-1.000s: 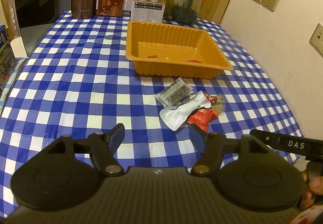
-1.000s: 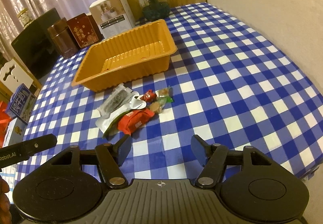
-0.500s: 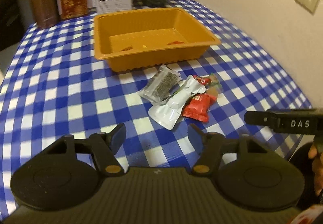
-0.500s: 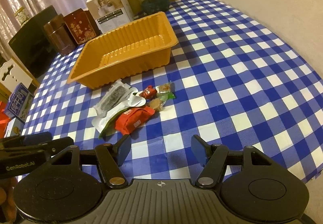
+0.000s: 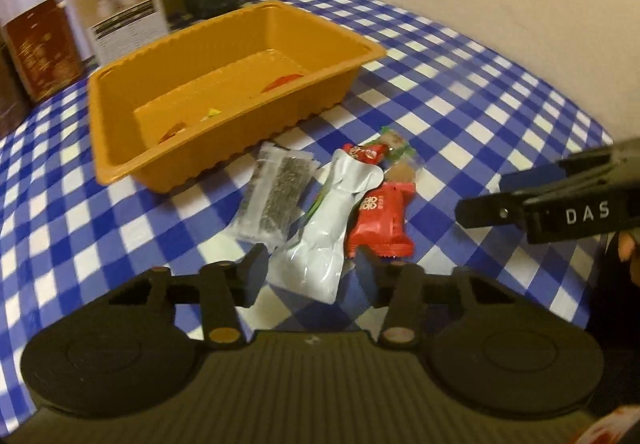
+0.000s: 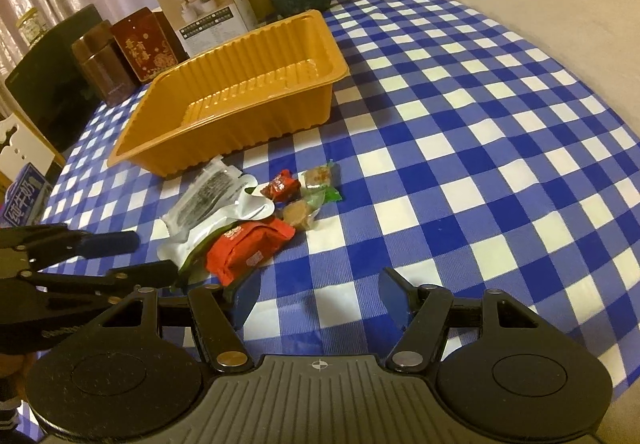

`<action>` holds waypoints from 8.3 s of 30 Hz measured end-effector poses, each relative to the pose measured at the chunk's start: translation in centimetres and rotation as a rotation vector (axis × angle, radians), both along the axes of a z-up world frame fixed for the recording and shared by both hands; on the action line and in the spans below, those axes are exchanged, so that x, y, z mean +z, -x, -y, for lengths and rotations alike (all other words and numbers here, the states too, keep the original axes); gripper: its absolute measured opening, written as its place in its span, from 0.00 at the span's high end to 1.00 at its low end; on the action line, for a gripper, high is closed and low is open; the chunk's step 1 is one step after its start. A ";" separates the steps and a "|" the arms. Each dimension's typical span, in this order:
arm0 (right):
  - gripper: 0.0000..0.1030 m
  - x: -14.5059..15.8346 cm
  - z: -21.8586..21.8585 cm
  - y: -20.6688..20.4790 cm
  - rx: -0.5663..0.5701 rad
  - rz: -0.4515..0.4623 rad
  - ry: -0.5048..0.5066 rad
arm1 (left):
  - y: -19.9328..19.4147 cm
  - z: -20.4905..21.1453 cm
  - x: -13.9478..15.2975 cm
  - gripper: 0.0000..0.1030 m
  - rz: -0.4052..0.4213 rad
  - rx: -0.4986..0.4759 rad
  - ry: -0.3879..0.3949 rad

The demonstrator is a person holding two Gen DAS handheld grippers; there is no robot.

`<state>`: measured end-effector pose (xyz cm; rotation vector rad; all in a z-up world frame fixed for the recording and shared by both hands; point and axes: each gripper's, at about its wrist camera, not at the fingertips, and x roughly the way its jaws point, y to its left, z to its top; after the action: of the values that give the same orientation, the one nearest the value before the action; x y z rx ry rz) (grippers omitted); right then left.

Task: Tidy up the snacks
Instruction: 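Grasp the silver pouch with the left tool while the right tool grasps a red candy packet, then lift both held snacks and carry them toward the orange tray, then lower both snacks into the orange tray and open both tools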

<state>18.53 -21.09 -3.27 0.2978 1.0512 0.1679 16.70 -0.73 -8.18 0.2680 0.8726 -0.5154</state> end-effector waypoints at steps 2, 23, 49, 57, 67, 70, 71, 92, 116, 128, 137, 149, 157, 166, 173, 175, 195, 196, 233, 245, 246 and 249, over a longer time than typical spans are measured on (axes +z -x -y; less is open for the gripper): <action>0.36 -0.2 -0.1 -0.3 -0.001 0.002 0.001 | -0.4 0.3 -0.3 0.59 0.006 -0.029 0.000; 0.36 -0.8 -0.1 -1.5 -0.024 0.005 -0.015 | -2.9 1.6 -1.3 0.74 -0.070 -0.011 0.036; 0.63 -2.8 -5.2 -5.0 0.114 0.000 -0.016 | 1.7 -3.6 -1.0 0.74 -0.111 0.342 0.100; 0.64 -2.1 -4.0 -3.2 0.265 -0.003 0.039 | 1.9 -3.4 -0.7 0.67 -0.100 0.325 0.105; 0.44 -1.4 -3.1 -1.8 0.119 0.025 0.062 | 2.3 -3.4 -0.1 0.56 -0.058 0.313 0.122; 0.44 -1.6 -4.3 -1.8 0.140 0.046 0.086 | 2.3 -3.3 -0.2 0.55 -0.049 0.302 0.107; 0.44 -1.8 -4.7 -1.9 0.144 0.052 0.098 | 2.3 -3.3 -0.3 0.55 -0.045 0.298 0.099; 0.71 -2.6 -4.9 -1.0 0.192 0.081 0.164 | 1.4 -2.4 -1.9 0.65 -0.068 0.237 0.025; 0.72 1.3 -3.7 2.1 0.173 0.101 0.110 | 5.8 -3.3 1.7 0.73 -0.071 0.400 0.111; 0.72 4.3 -3.8 2.5 0.175 0.159 0.094 | 6.5 -3.1 5.0 0.73 -0.011 0.430 0.142; 0.72 5.7 -3.8 2.3 0.174 0.189 0.089 | 6.2 -3.1 6.3 0.73 0.004 0.461 0.172; 0.72 5.8 -3.5 2.1 0.174 0.189 0.086 | 6.0 -3.0 6.8 0.73 0.006 0.468 0.185; 0.72 6.1 -3.3 0.8 0.171 0.189 0.078 | 5.0 -3.0 7.1 0.73 0.003 0.478 0.202; 0.72 6.8 -2.8 -3.8 0.168 0.217 0.068 | 1.3 -3.4 8.0 0.73 0.024 0.486 0.228; 0.72 7.2 -2.9 -8.8 0.181 0.229 0.074 | -2.9 -3.7 9.0 0.73 0.049 0.489 0.230; 0.72 7.1 -3.0 -10.0 0.184 0.227 0.070 | -4.0 -3.8 9.2 0.73 0.054 0.490 0.233; 0.72 4.6 -4.9 -17.7 0.212 0.164 0.040 | -12.1 -4.8 7.9 0.73 0.029 0.496 0.217; 0.72 4.5 -5.0 -17.8 0.212 0.164 0.039 | -12.3 -4.9 7.8 0.73 0.028 0.499 0.216; 0.72 4.0 -6.2 -18.9 0.213 0.155 0.014 | -12.8 -5.1 6.5 0.67 0.021 0.502 0.197; 0.69 3.6 -5.9 -20.2 0.186 0.149 -0.076 | -12.8 -5.8 6.3 0.66 0.023 0.519 0.202; 0.66 3.6 -5.8 -20.4 0.174 0.141 -0.092 | -12.8 -5.9 6.3 0.66 0.023 0.521 0.204; 0.39 3.8 -5.1 -20.2 0.141 0.157 -0.117 | -12.5 -6.2 6.1 0.65 0.021 0.528 0.208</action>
<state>38.72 -16.04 0.48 0.3110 0.9081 0.3753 29.16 5.49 -2.05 -0.1487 0.8222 -0.1072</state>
